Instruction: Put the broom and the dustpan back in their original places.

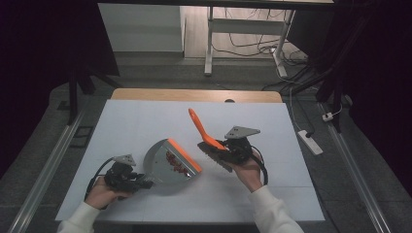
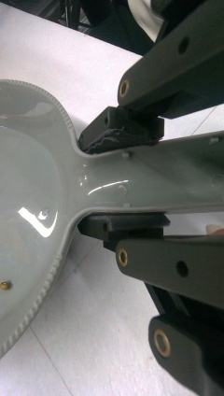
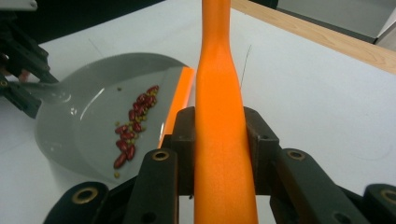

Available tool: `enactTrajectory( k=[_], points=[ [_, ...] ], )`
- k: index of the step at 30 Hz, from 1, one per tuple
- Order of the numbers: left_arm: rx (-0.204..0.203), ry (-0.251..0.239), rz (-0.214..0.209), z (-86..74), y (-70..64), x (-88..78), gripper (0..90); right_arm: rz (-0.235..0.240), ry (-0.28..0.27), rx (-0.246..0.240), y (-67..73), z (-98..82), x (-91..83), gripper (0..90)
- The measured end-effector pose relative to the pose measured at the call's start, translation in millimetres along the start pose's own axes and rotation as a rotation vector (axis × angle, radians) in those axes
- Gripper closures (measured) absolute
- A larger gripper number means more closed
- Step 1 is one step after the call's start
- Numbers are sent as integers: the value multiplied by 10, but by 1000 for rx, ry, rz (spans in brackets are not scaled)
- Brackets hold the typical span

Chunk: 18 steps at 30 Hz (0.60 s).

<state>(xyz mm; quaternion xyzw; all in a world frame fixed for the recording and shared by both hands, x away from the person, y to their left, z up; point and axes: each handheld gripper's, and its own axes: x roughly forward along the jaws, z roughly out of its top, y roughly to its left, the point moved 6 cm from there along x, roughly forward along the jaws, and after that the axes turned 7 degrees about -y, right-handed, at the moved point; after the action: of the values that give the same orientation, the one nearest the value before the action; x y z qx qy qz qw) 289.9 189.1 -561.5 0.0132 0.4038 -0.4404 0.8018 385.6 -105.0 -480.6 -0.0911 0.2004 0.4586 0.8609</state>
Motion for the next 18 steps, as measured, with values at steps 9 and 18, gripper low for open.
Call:
enactTrajectory(
  k=[9,18],
  points=[
    [-17,-49,38,17,20,-48,613,-9,11,-11,-58,-28,-131,693],
    [-63,-85,58,29,37,-71,613,-27,33,-1,-118,-155,-329,693]
  ],
)
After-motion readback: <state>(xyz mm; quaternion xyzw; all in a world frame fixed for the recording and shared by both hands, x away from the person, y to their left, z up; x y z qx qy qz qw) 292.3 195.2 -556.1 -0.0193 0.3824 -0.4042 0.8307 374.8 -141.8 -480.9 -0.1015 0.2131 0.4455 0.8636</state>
